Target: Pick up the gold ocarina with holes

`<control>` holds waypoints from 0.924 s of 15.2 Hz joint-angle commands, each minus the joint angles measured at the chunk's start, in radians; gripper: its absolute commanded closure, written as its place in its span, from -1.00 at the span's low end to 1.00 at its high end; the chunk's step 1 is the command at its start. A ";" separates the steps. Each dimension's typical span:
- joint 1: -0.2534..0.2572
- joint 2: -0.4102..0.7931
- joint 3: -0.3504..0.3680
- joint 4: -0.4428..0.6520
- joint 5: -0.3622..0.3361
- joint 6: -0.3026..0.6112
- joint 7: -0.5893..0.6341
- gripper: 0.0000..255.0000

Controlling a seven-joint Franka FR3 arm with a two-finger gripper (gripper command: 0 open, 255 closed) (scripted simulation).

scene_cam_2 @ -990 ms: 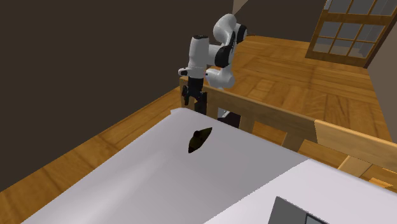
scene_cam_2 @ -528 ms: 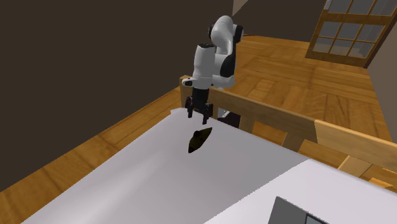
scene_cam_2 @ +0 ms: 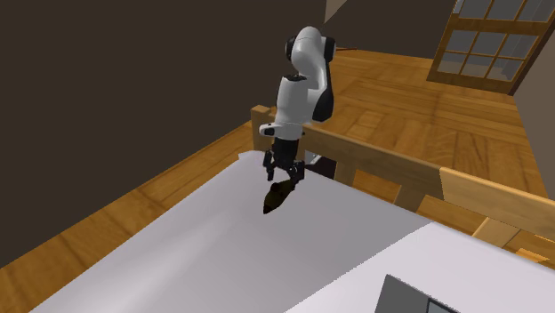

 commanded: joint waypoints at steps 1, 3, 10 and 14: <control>0.000 0.006 0.000 -0.021 -0.005 0.027 0.004 -1.00; 0.001 0.015 0.001 -0.039 -0.012 0.053 0.010 -1.00; 0.001 0.016 0.002 -0.049 -0.014 0.064 0.013 1.00; 0.001 0.015 0.002 -0.048 -0.014 0.062 0.013 1.00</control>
